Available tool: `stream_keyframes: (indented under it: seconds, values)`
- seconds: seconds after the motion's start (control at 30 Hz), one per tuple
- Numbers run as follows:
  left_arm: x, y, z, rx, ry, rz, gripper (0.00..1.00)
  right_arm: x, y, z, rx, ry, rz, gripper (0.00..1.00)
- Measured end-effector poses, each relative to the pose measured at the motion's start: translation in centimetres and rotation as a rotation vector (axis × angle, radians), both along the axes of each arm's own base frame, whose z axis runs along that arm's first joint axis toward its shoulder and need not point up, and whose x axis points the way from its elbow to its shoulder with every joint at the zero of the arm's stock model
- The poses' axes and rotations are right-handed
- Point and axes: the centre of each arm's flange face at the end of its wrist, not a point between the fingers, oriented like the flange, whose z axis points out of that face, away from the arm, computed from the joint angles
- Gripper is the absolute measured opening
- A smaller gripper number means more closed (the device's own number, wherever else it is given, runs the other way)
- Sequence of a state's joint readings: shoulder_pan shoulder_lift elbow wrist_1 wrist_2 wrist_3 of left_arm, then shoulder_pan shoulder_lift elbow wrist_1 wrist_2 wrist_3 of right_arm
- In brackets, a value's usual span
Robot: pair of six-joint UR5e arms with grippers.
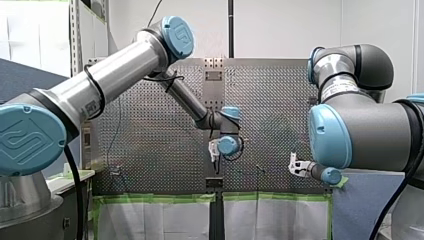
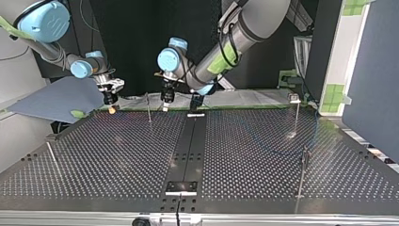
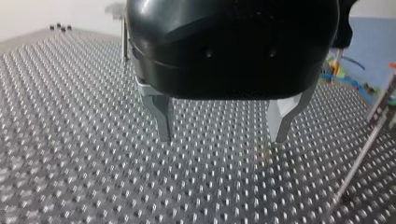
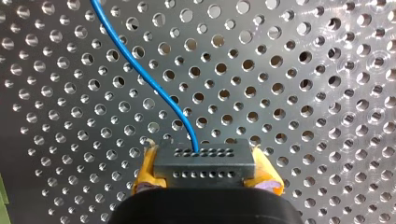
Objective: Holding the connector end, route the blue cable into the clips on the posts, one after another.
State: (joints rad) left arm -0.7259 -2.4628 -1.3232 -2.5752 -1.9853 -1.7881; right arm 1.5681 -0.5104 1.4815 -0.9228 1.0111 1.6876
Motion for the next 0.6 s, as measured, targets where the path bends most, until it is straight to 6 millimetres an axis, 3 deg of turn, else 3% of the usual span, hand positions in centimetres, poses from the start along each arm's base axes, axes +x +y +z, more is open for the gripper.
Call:
stream_keyframes:
  seconds: [0.6]
  values:
    - [-3.5, 3.3, 4.6, 0.02, 0.017, 0.003, 1.0, 0.1, 0.1, -0.1, 0.001, 0.0, 0.007, 0.0]
